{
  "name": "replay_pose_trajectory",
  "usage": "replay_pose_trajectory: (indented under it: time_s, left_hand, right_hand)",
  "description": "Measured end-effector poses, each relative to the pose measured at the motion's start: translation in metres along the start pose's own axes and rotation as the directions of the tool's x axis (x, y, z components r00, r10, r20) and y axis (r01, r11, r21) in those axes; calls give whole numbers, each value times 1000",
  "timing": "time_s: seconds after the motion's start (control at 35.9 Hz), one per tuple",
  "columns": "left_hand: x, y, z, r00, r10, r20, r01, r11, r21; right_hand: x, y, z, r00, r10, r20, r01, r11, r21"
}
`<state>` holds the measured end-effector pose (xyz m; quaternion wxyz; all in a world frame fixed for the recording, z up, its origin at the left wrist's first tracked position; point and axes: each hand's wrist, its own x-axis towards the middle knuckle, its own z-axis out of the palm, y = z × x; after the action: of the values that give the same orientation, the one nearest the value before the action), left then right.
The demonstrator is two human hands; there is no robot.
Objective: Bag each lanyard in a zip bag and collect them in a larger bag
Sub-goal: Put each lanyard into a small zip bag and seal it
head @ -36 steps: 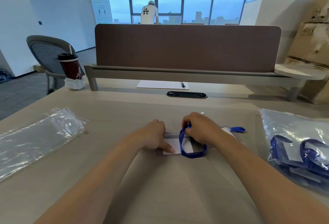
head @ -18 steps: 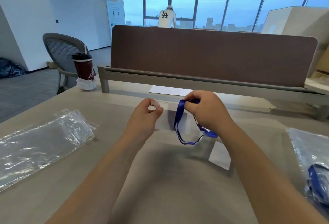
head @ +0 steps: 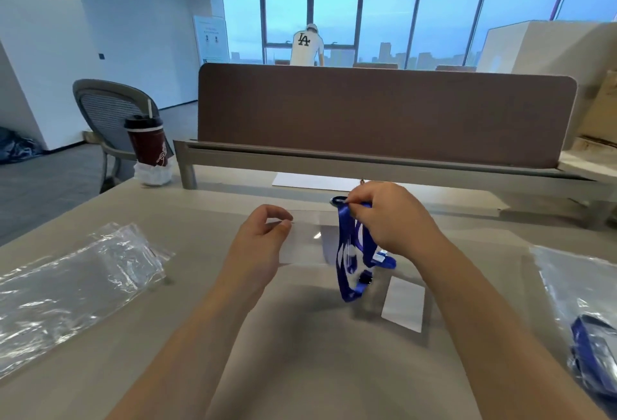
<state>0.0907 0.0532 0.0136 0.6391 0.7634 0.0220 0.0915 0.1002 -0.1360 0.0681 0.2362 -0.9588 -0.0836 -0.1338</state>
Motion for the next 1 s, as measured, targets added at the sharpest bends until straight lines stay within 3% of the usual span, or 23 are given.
replay_pose_trajectory:
  time_s: [0.11, 0.17, 0.25, 0.36, 0.64, 0.89, 1.0]
  left_hand:
    - [-1, 2, 0, 1000, 8, -12, -8, 1000, -6]
    - [-1, 2, -1, 1000, -8, -19, 8, 1000, -17]
    - [-1, 2, -1, 999, -28, -19, 27, 999, -41]
    - [-1, 1, -1, 1000, -15, -25, 14, 999, -31]
    - [-2, 4, -1, 1000, -22, -10, 22, 998, -58]
    - [-4, 6, 0, 998, 59, -12, -59, 998, 31]
    - [-4, 8, 0, 997, 64, -41, -64, 998, 13]
  right_hand:
    - [1, 3, -2, 1000, -3, -13, 0, 983, -183]
    - [3, 4, 0, 998, -16, -53, 5, 981, -193]
    - [6, 5, 4, 990, -66, -128, 55, 994, -91]
    - [4, 2, 0, 992, -2, -128, 20, 989, 147]
    - [-1, -8, -13, 990, -9, -144, 70, 902, 425]
    - [-8, -24, -16, 974, -116, -193, 200, 839, 505]
    - [-7, -22, -15, 965, -204, -167, 251, 903, 348]
